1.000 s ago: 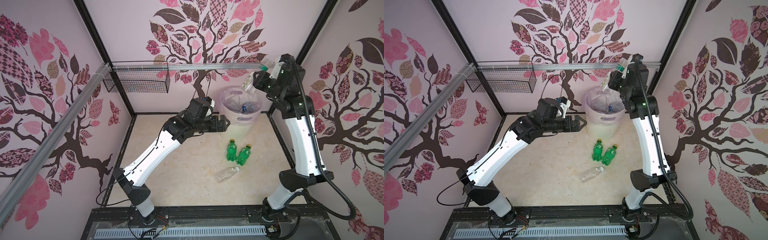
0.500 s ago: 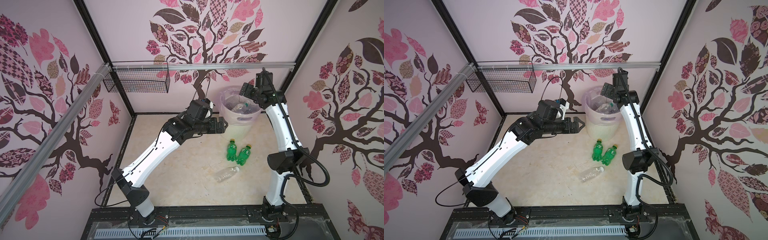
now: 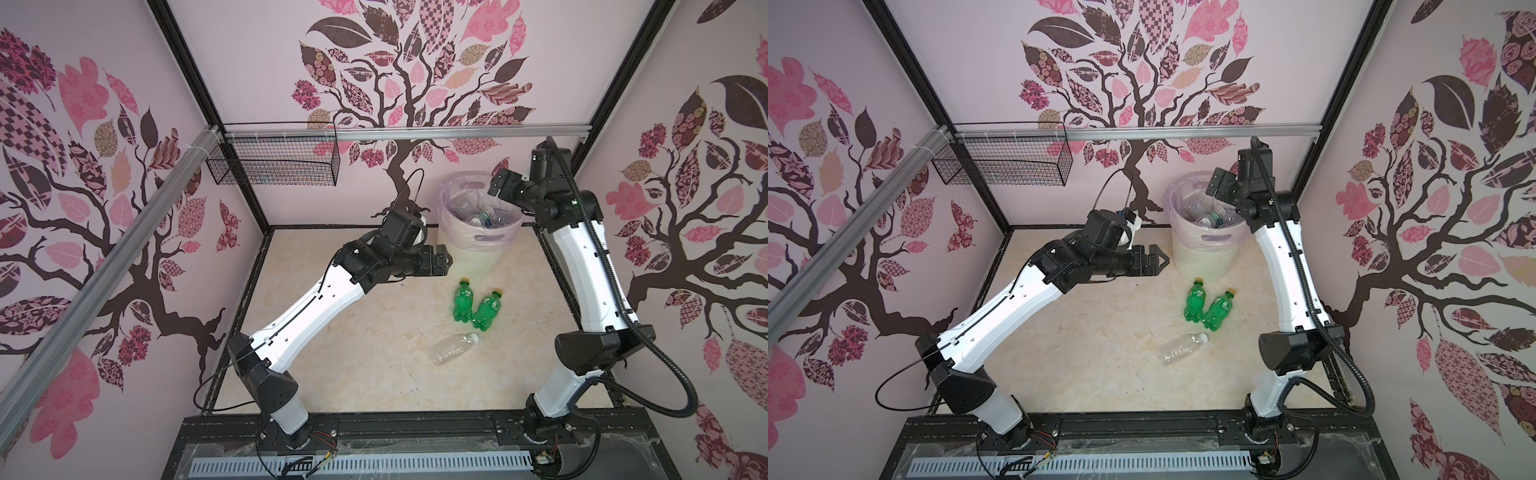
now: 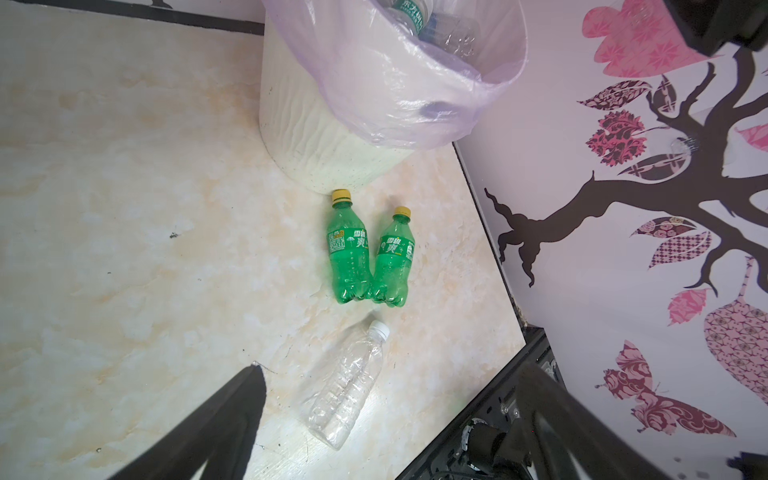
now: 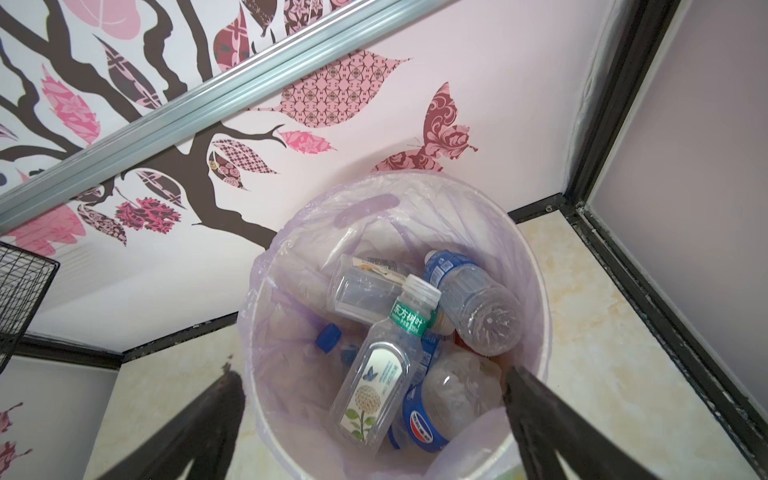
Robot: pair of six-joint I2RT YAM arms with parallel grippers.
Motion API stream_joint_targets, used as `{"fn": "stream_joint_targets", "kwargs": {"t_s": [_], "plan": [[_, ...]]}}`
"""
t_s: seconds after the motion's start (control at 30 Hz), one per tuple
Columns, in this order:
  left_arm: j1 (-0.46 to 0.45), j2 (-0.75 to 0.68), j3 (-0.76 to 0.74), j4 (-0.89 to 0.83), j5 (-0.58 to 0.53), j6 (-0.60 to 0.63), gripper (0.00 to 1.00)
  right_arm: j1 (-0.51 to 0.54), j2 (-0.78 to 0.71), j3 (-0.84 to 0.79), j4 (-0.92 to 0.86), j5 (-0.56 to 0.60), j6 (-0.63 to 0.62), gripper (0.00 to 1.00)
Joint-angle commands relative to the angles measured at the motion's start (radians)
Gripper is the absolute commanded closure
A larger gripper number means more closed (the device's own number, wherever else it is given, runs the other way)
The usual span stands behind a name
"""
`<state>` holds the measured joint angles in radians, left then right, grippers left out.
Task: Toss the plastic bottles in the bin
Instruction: 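Open the right gripper above the bin to drop the tea bottle, then withdraw the right gripper from the bin while the left gripper lowers to the clear bottle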
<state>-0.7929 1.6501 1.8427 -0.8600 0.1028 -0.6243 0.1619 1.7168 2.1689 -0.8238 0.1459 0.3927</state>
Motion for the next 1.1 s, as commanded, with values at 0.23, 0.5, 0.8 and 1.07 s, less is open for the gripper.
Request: {"fn": "stream_joint_targets", "kwargs": {"t_s": [0.23, 0.5, 0.8, 1.07], "plan": [[-0.014, 0.024, -0.207, 0.086, 0.15, 0.093, 0.03, -0.002, -0.284, -0.385, -0.01, -0.041, 0.024, 0.0], [-0.078, 0.088, -0.328, 0.1, 0.205, 0.183, 0.03, -0.002, -0.458, -0.69, -0.02, -0.057, 0.037, 0.01], [-0.159, 0.166, -0.417, 0.137, 0.188, 0.228, 0.03, -0.008, -0.556, -0.868, -0.088, -0.067, 0.077, 0.0], [-0.209, 0.229, -0.438, 0.144, 0.172, 0.271, 0.03, -0.024, -0.582, -0.952, -0.078, -0.141, 0.132, 0.0]]}}
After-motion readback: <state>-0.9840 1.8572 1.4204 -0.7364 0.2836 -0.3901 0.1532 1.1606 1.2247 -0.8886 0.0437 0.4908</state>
